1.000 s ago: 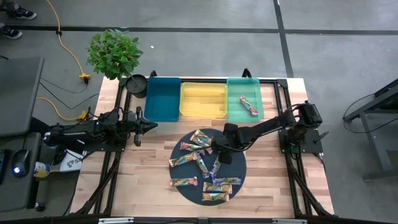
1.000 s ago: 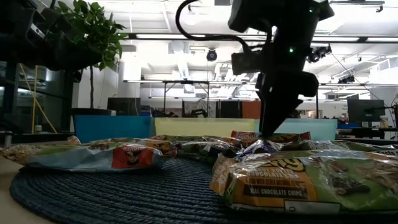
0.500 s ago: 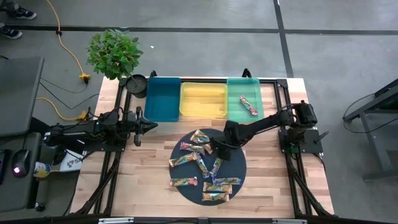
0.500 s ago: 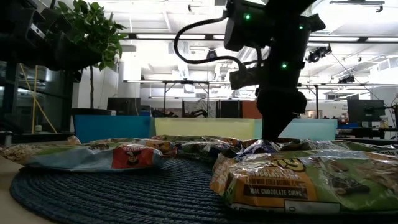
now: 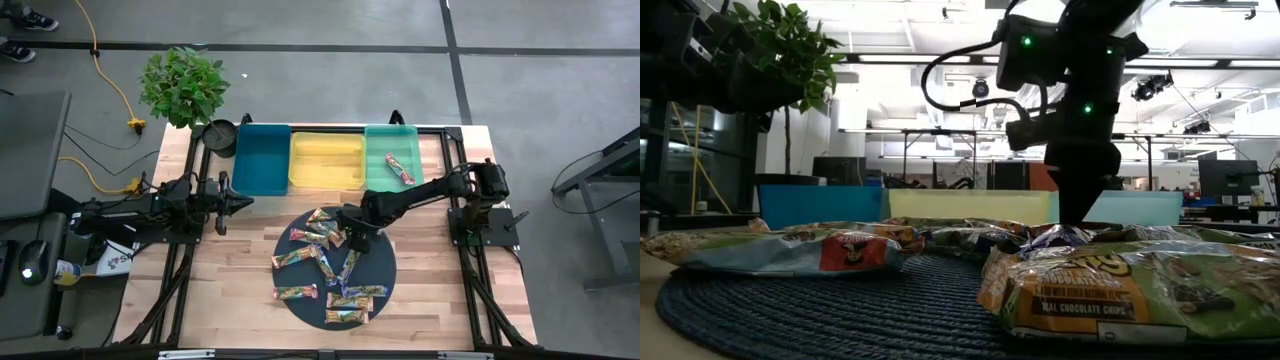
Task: Pick and place Granola Bars by type
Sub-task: Put the red granola bar into the green bin
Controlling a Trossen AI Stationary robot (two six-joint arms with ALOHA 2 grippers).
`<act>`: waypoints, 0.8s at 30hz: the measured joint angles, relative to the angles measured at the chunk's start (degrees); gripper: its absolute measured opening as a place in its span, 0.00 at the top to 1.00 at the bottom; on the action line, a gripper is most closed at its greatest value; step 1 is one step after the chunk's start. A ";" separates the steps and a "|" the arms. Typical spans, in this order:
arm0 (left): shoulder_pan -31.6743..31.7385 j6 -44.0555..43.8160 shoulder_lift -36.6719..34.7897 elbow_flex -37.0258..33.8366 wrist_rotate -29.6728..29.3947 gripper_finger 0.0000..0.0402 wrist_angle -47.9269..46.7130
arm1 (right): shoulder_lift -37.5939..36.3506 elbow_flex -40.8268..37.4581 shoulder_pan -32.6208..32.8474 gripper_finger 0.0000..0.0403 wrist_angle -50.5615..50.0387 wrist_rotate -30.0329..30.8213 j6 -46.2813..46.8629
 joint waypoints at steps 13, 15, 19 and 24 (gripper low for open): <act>0.00 -0.01 0.00 0.00 0.00 0.98 0.01 | 0.05 -0.02 -3.60 0.53 0.05 -7.10 0.74; 0.00 -0.01 0.00 0.00 0.00 0.98 0.00 | 0.15 -0.02 -4.03 0.54 0.06 -8.40 1.00; 0.00 0.00 0.00 0.00 0.00 0.98 0.00 | 0.17 -0.07 -4.46 0.56 0.26 -9.85 1.40; 0.00 -0.02 0.00 0.00 0.00 0.98 0.02 | 0.20 -0.07 -4.70 0.60 0.26 -10.88 1.51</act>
